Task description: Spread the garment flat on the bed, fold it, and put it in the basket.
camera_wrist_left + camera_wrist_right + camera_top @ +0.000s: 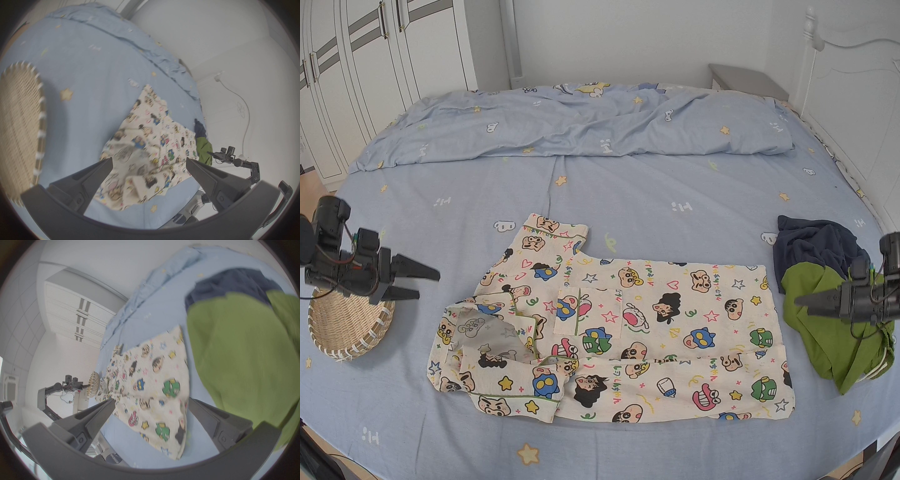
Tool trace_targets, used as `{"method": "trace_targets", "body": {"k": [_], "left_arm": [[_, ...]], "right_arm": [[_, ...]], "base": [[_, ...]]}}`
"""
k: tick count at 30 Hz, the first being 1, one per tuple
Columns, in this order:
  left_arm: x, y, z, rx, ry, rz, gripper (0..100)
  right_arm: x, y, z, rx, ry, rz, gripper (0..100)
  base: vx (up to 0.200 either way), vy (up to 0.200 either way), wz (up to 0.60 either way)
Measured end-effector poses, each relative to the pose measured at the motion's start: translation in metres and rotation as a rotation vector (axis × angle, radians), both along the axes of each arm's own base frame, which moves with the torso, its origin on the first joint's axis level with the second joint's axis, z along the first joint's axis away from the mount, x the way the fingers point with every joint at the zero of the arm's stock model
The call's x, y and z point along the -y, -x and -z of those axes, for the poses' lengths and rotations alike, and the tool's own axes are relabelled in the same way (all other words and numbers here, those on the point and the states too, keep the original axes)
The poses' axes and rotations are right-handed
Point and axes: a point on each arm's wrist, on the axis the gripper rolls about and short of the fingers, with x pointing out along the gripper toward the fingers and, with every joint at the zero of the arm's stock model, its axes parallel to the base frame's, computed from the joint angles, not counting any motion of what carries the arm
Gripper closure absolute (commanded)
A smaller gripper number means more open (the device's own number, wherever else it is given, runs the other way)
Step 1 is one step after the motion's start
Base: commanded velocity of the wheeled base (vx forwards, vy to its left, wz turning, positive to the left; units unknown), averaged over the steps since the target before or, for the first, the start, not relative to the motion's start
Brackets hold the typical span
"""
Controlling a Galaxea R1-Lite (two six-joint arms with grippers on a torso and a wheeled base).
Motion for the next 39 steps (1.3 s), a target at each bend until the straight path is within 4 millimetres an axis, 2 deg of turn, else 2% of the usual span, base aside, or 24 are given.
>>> {"method": "trace_targets", "body": {"k": [6, 11, 16, 22, 31, 39], "left_arm": [[0.028, -0.034, -0.025, 0.131, 0.01, 0.066, 0], [0.041, -0.062, -0.029, 0.192, 0.014, 0.097, 0], [0.047, -0.082, -0.013, 0.185, 0.001, 0.126, 0], [0.047, -0.095, 0.01, 0.208, -0.065, 0.194, 0], [0.046, -0.114, 0.043, 0.165, -0.076, 0.199, 0], [0.049, -0.128, 0.06, 0.169, -0.08, 0.202, 0]], "right_arm": [[-0.012, -0.028, -0.043, 0.151, 0.061, -0.017, 0], [-0.019, -0.043, -0.068, 0.238, 0.078, -0.03, 0], [-0.022, -0.047, -0.07, 0.246, 0.08, -0.035, 0], [-0.022, -0.046, -0.07, 0.248, 0.082, -0.036, 0], [-0.022, -0.042, -0.073, 0.26, 0.083, -0.035, 0], [-0.023, -0.04, -0.072, 0.259, 0.083, -0.039, 0]], "base": [[0.0, 0.0, 0.0], [0.0, 0.0, 0.0], [0.0, 0.0, 0.0], [0.0, 0.0, 0.0], [0.0, 0.0, 0.0], [0.0, 0.0, 0.0]]}}
